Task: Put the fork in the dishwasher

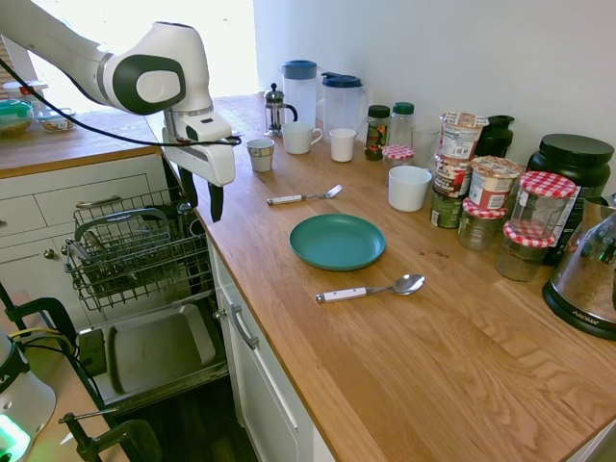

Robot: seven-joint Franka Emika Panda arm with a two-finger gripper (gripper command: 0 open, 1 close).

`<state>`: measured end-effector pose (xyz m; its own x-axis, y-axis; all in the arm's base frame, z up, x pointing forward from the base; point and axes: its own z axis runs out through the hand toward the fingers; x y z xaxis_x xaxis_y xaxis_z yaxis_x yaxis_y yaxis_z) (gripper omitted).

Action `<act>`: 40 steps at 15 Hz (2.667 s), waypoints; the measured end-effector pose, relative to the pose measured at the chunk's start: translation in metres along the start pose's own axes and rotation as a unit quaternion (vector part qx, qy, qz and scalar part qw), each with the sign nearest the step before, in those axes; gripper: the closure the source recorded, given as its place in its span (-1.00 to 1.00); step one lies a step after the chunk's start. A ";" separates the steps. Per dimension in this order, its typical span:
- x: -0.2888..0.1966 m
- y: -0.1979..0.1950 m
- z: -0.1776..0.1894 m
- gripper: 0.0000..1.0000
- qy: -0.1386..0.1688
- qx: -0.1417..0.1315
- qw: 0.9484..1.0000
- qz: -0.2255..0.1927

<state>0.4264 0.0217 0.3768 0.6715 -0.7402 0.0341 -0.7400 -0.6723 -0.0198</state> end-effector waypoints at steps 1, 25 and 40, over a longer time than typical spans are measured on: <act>0.000 0.000 0.000 -1.00 0.000 0.000 1.000 0.000; 0.129 -0.097 0.032 -1.00 0.027 0.087 0.974 0.207; 0.146 -0.142 0.044 1.00 0.064 0.030 0.964 0.258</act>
<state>0.6310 0.0089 0.3402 0.2020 -0.9711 0.1269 -0.9681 -0.2176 -0.1242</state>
